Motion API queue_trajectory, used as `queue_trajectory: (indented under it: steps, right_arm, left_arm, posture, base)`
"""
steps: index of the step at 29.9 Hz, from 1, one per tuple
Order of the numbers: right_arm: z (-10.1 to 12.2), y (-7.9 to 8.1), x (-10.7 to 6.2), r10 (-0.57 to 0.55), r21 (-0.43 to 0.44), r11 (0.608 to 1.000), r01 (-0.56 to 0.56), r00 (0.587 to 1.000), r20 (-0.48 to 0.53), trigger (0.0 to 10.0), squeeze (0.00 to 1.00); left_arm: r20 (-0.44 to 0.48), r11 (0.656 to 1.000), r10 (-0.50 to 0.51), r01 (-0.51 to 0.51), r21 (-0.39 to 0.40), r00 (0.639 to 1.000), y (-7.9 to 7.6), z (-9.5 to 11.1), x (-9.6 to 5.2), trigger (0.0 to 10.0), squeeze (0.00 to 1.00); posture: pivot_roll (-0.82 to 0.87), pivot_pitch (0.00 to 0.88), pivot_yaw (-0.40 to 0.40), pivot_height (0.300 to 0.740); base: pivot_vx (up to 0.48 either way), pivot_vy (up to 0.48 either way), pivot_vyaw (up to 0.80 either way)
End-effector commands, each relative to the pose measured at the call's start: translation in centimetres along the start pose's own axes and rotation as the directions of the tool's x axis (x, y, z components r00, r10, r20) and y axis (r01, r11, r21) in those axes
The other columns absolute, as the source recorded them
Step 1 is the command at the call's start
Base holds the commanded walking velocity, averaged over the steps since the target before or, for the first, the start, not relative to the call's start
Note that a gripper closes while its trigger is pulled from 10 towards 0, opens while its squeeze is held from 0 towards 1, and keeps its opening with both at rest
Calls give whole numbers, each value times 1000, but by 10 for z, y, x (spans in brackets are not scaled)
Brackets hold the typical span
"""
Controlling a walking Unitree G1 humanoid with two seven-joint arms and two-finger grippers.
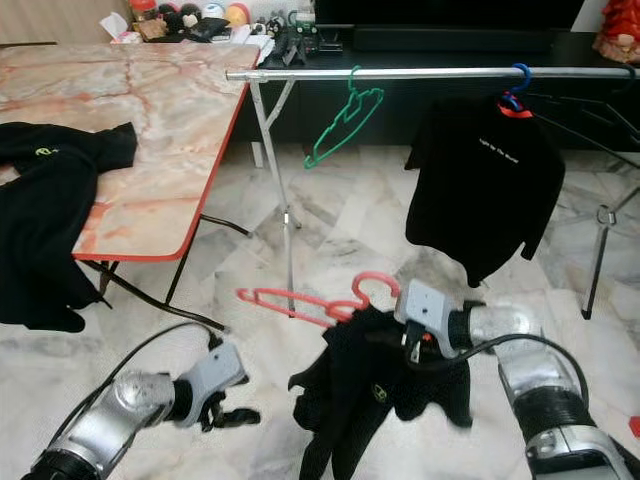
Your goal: Hang hanger
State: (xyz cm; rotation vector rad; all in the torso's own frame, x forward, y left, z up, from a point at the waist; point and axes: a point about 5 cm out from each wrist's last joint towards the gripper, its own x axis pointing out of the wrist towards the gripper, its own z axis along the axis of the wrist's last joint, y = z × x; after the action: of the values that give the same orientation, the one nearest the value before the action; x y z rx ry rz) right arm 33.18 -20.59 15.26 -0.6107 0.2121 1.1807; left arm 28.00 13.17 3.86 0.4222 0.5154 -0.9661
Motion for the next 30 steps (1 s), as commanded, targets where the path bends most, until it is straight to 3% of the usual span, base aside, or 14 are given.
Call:
queue_trajectory:
  steps: [1,5,14,30]
  right_arm:
    - [17,-2,-1,7,-51,999,-4,998,64,0,0]
    - [37,1,2,59,-136,990,-46,994,94,0,0]
    - [58,8,0,96,-200,977,-73,989,111,0,0]
    - [75,15,3,100,-232,970,-68,986,130,0,0]
  left_arm:
    - [21,1000,22,-22,-16,1000,-3,-4,3,10000,0]
    - [38,996,91,-92,3,995,1,-3,8,10000,0]
    - [91,972,235,-232,-37,968,16,3,14,10000,0]
    - [133,972,229,-220,-81,964,12,9,27,10000,0]
  posture:
    - [35,174,19,740]
    - [22,179,21,740]
    - [7,174,18,740]
    - [-16,151,21,740]
  base:
    - [0,0,0]
    - [0,0,0]
    - [0,0,0]
    - [0,0,0]
